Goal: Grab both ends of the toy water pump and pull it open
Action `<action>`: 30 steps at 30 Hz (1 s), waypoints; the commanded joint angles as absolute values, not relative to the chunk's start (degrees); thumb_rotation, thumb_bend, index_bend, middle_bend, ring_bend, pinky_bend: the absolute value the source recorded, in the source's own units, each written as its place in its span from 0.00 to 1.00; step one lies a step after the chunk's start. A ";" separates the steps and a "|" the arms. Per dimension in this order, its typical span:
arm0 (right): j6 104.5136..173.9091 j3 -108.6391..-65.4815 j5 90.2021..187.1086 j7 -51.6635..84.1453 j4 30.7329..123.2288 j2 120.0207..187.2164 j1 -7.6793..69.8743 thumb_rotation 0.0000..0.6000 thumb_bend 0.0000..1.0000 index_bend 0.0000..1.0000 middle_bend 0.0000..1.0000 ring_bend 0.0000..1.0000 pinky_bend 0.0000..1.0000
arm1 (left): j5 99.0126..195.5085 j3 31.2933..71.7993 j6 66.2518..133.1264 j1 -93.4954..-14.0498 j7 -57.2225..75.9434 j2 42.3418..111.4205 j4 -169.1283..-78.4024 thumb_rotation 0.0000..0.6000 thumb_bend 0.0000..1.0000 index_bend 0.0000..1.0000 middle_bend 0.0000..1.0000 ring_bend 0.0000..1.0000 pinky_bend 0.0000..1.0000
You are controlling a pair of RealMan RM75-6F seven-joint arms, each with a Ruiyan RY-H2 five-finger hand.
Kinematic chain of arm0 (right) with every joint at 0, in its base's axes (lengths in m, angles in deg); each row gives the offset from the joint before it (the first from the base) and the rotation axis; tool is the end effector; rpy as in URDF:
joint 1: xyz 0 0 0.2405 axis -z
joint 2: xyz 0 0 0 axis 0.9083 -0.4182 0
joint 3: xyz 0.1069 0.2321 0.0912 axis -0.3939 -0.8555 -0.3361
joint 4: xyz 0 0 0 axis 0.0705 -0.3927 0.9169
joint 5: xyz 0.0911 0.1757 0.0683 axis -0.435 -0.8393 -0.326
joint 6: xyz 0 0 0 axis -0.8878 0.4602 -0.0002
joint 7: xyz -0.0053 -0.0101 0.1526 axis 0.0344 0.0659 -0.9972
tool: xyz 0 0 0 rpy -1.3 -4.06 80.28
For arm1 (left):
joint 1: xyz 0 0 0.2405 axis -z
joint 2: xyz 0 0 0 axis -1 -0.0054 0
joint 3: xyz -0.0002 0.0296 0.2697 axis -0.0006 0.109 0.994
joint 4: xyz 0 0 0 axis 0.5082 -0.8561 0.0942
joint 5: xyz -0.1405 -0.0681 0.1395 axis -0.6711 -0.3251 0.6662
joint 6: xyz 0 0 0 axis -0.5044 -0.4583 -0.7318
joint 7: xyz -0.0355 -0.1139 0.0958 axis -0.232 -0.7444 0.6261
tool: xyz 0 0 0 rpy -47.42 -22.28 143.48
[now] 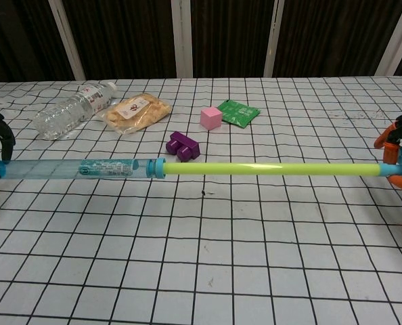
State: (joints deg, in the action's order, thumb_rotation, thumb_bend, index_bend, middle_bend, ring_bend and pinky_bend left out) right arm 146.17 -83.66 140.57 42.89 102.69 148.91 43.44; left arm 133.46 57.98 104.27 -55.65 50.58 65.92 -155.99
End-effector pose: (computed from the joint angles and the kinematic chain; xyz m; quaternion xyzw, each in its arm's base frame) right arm -0.2467 -0.2730 0.0537 0.6455 -0.4365 0.3348 0.5298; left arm -0.2411 0.2999 0.0676 -0.7146 -0.3779 -0.1951 0.5554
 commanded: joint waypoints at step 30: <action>145.06 -83.13 139.46 43.91 101.95 147.23 43.33 1.00 0.45 0.24 0.11 0.00 0.00 | 133.95 58.51 102.81 -55.65 49.96 65.21 -155.84 1.00 0.36 0.30 0.13 0.03 0.09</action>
State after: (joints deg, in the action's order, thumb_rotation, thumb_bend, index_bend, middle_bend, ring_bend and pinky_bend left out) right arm 145.32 -83.29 139.67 43.62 101.90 147.44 43.41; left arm 134.03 58.47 102.88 -55.66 49.97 65.28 -155.80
